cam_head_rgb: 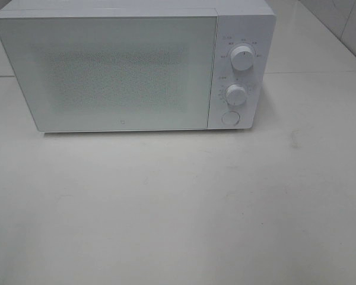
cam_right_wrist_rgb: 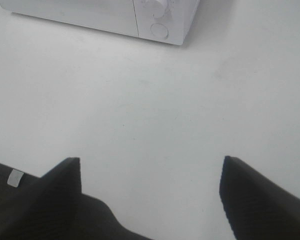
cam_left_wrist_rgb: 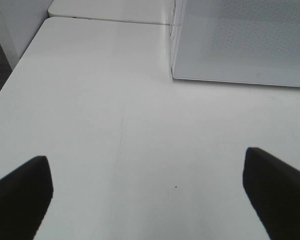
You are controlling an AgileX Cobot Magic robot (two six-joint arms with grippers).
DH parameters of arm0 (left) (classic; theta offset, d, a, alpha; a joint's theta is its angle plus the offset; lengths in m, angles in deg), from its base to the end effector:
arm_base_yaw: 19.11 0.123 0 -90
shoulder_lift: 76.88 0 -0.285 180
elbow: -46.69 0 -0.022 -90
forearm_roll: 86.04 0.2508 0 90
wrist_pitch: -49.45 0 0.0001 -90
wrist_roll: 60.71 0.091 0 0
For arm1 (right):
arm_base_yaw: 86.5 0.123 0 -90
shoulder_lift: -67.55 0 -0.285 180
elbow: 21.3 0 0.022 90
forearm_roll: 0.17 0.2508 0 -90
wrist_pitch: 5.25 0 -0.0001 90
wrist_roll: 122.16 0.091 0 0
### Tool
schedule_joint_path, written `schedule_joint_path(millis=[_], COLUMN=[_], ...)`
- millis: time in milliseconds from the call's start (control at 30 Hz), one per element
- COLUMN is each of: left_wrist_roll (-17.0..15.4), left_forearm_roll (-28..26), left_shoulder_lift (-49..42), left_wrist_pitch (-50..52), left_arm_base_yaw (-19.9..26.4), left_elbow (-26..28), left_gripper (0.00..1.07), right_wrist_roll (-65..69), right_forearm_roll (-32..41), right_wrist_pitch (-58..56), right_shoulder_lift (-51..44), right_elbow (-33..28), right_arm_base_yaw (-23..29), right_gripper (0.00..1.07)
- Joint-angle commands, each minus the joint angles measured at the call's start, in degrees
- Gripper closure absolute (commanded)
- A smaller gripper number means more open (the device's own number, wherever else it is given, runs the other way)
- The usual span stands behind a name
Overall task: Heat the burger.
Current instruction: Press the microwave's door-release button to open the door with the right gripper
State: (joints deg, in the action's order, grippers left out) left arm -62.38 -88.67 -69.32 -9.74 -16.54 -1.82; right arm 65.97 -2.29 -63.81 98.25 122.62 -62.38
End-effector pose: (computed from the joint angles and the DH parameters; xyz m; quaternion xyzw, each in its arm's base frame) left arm -0.0043 -0.0038 0.2799 -0.0306 0.8438 -0.0187 0.5354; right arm 0.0476 0.0182 0.3349 -0.1249 0.8794 0.1098 0.4461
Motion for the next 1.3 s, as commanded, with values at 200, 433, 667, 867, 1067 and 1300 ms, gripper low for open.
schedule_joint_path(millis=[200,433,667,867,1067,1300], left_wrist_roll=[-0.06,-0.06,-0.06,-0.06,-0.06,-0.06], left_forearm_roll=[-0.40,-0.40,-0.40,-0.40,-0.40,-0.40], left_shoulder_lift=[-1.43,-1.43,-1.43,-1.32,-1.32,-1.32], left_wrist_pitch=[0.34,0.34,0.34,0.34,0.34,0.34], left_arm_base_yaw=[0.23,0.23,0.23,0.23,0.23,0.23], left_elbow=[-0.17,-0.17,-0.17,-0.17,-0.17,-0.17], left_gripper=[0.09,0.09,0.09,0.09,0.09,0.09], right_wrist_roll=[-0.74,-0.92,-0.92,-0.63,-0.63,-0.46], right_forearm_roll=[-0.92,-0.97,-2.01,-2.23,-2.23,-1.66], right_wrist_pitch=[-1.60,-1.20,-0.57,-0.57,-0.57,-0.46], right_shoulder_lift=[-11.57,-20.57,-24.69,-24.69,-24.64,-24.64], right_elbow=[-4.93,-11.34,-11.97,-11.97,-11.97,-11.75], right_arm_base_yaw=[-3.44,-10.20,-15.41,-18.05,-18.05,-18.05], right_gripper=[0.32,0.32,0.32,0.32,0.32,0.32])
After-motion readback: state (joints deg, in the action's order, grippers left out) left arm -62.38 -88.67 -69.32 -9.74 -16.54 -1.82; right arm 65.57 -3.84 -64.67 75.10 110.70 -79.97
